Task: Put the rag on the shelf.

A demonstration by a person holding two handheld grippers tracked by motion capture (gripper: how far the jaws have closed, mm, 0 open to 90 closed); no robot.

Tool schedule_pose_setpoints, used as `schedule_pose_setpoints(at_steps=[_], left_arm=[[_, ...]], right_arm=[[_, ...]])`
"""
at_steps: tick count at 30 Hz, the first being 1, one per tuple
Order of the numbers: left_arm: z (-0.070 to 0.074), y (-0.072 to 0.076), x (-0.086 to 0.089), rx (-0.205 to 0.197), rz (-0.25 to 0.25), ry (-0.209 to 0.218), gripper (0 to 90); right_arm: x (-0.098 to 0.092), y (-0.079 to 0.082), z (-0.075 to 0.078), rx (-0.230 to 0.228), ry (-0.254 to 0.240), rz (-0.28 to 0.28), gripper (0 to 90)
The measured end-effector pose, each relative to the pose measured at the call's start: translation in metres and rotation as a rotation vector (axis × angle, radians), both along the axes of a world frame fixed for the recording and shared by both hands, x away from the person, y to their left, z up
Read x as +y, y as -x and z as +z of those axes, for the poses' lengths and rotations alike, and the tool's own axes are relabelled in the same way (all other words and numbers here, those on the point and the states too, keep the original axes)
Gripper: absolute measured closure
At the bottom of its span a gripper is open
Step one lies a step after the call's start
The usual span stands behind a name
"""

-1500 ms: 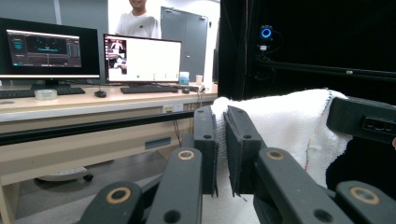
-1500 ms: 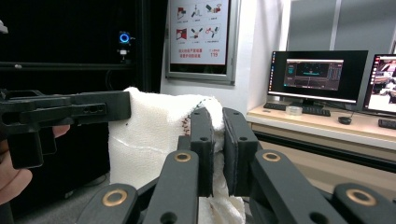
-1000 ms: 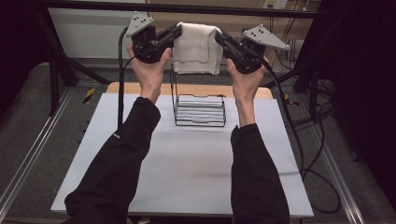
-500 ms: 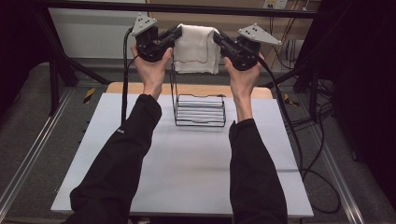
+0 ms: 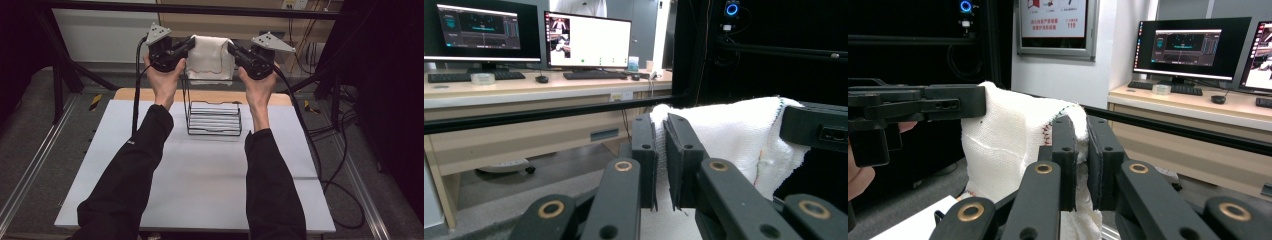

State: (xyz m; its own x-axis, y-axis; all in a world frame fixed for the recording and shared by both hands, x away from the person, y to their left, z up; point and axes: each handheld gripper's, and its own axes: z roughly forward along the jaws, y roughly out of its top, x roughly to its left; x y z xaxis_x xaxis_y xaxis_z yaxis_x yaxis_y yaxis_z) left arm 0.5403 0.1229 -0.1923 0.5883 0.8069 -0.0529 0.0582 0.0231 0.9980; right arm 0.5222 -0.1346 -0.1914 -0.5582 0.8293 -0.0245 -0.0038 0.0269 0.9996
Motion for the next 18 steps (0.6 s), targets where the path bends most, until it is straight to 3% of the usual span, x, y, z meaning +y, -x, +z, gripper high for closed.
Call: schedule_pose_setpoints(at_steps=[18], left_arm=[[-0.029,0.011,-0.008,0.017,-0.046,-0.054,83.2]], right_arm=[[-0.013,0.008,-0.028,0.052,0.023,-0.004,83.9]])
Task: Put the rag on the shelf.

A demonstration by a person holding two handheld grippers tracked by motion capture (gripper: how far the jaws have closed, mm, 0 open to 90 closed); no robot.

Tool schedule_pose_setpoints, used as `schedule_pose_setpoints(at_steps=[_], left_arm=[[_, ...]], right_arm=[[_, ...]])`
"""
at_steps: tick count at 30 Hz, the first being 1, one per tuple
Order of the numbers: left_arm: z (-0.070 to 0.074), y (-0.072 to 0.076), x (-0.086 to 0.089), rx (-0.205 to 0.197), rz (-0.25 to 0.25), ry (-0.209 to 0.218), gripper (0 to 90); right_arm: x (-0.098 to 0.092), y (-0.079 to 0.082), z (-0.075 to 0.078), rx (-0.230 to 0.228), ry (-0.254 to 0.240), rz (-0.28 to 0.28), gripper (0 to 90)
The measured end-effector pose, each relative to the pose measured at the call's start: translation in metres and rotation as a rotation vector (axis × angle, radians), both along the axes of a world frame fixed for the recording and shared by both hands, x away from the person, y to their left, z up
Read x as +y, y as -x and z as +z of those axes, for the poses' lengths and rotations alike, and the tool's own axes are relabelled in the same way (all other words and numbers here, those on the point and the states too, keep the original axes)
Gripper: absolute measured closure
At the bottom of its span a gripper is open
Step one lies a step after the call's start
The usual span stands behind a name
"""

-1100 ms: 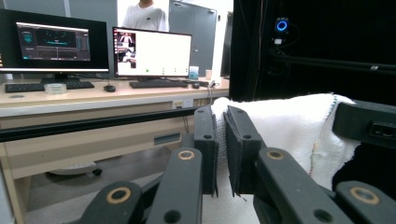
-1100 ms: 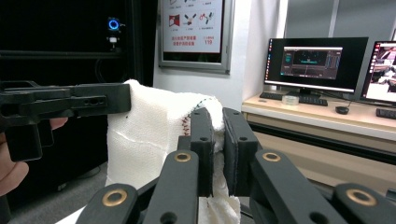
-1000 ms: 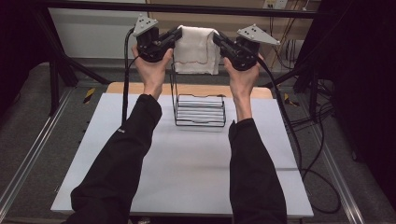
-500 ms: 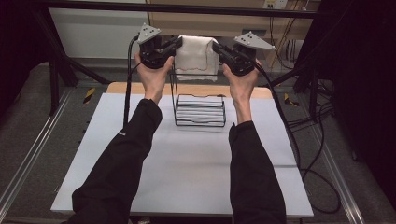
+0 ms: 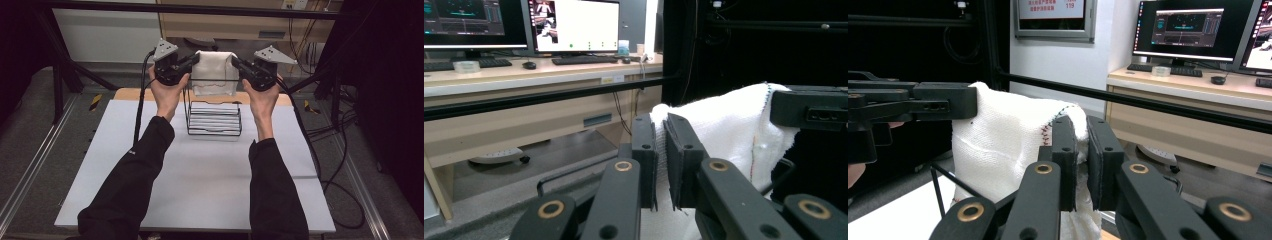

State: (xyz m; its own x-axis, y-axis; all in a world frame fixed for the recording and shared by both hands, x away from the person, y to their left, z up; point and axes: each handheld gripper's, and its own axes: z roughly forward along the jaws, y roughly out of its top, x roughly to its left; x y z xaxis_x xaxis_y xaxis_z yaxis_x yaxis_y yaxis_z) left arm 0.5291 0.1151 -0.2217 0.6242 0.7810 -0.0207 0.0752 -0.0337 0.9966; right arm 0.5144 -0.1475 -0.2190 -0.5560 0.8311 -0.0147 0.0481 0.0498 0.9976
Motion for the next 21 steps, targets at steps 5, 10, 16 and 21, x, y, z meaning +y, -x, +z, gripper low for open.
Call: schedule_pose_setpoints(at_steps=[5,10,16,21], left_arm=[[-0.002,0.005,0.001,-0.003,-0.010,-0.012,83.2],[-0.003,0.010,0.005,0.003,-0.021,-0.017,83.2],[-0.002,0.016,0.006,-0.008,-0.030,-0.022,83.2],[-0.001,0.019,0.008,-0.017,-0.031,-0.028,83.1]], right_arm=[[-0.002,0.003,-0.003,0.003,0.002,0.005,83.9],[-0.001,0.008,-0.005,0.000,0.012,0.021,83.8],[-0.001,0.014,-0.004,-0.008,0.020,0.027,83.8],[-0.002,0.017,-0.003,-0.018,0.025,0.038,83.8]])
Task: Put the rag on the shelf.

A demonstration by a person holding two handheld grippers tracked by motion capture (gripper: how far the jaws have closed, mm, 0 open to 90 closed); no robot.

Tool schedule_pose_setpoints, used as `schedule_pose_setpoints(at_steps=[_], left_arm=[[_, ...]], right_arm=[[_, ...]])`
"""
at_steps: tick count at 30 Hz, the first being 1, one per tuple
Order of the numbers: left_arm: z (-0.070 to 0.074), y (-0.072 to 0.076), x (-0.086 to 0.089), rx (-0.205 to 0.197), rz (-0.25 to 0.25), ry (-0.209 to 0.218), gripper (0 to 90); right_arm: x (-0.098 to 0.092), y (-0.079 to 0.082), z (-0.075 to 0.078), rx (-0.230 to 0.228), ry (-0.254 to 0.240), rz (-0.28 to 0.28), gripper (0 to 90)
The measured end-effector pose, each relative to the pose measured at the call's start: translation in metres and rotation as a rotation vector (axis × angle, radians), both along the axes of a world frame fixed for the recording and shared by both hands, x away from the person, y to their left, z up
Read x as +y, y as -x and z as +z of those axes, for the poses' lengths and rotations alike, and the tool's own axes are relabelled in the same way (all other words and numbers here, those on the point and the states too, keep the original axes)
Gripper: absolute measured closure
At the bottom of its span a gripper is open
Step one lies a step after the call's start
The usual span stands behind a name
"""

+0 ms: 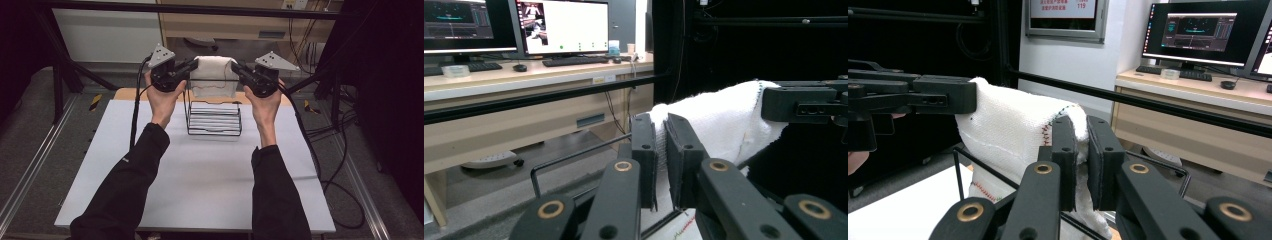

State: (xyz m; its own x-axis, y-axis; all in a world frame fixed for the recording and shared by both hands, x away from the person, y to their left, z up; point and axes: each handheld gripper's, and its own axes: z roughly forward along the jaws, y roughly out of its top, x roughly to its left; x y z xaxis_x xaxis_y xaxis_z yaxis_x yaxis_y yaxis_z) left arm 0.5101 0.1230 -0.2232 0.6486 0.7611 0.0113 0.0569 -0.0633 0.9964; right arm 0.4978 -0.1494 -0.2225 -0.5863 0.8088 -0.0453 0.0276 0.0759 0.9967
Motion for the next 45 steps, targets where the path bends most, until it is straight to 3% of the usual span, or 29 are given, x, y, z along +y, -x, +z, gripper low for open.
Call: schedule_pose_setpoints(at_steps=[10,20,23,31,36,40,45], left_arm=[[-0.006,0.011,0.005,0.044,-0.047,-0.010,82.5],[-0.014,0.026,0.002,0.073,-0.051,-0.100,81.1],[-0.016,0.028,0.002,0.088,-0.055,-0.108,80.2],[0.001,0.034,0.012,0.125,-0.061,-0.099,75.3],[0.014,0.031,0.014,0.132,-0.042,-0.094,78.1],[0.020,0.019,0.005,0.169,-0.043,-0.105,84.8],[0.017,0.011,-0.006,0.223,-0.073,-0.133,89.7]], right_arm=[[0.001,0.014,-0.003,0.000,0.050,0.028,83.5],[-0.003,0.027,-0.016,0.035,0.085,0.057,83.2],[-0.003,0.028,-0.018,0.043,0.096,0.066,83.2],[-0.003,0.030,-0.026,0.048,0.115,0.082,83.2],[-0.002,0.031,-0.029,0.046,0.129,0.087,83.2],[-0.003,0.032,-0.030,0.043,0.131,0.091,83.1],[-0.004,0.031,-0.034,0.051,0.126,0.097,82.9]])
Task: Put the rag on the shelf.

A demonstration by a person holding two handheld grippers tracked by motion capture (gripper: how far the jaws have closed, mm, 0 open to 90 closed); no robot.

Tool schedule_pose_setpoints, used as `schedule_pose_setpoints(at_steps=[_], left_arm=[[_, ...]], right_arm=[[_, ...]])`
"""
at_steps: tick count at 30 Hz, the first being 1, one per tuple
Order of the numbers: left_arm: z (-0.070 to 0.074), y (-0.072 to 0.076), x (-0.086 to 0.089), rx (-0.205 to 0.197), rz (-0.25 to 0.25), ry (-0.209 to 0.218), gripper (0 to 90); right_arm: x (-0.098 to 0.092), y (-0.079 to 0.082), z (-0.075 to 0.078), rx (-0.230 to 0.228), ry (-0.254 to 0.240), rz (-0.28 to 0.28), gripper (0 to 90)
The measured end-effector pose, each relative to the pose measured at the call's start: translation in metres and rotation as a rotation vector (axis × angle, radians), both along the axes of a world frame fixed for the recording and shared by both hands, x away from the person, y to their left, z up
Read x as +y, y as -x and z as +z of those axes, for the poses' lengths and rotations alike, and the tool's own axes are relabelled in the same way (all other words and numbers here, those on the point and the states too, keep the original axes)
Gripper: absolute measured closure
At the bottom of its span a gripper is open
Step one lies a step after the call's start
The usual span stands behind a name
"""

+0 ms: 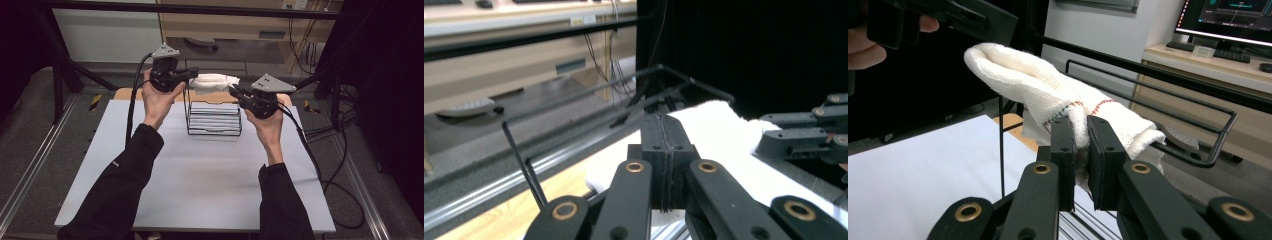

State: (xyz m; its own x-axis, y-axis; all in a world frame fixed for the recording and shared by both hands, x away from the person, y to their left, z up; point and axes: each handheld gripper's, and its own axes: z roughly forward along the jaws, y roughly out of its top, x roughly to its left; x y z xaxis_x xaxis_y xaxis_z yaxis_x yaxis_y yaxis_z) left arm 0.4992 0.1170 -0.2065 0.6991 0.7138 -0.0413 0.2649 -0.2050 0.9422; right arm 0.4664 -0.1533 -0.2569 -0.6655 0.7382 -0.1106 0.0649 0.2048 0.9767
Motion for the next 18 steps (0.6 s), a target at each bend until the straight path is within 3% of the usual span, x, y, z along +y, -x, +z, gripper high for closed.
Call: schedule_pose_setpoints(at_steps=[11,15,18], left_arm=[[-0.027,0.004,0.002,0.052,-0.028,-0.030,89.9],[-0.031,0.003,0.001,0.049,-0.024,-0.038,89.9],[-0.031,0.004,0.001,0.046,-0.022,-0.038,90.0]], right_arm=[[0.001,0.002,-0.005,0.025,0.024,0.004,79.1],[0.001,0.003,-0.004,0.033,0.030,0.011,73.9],[-0.002,0.005,-0.001,0.036,0.006,0.017,68.4]])
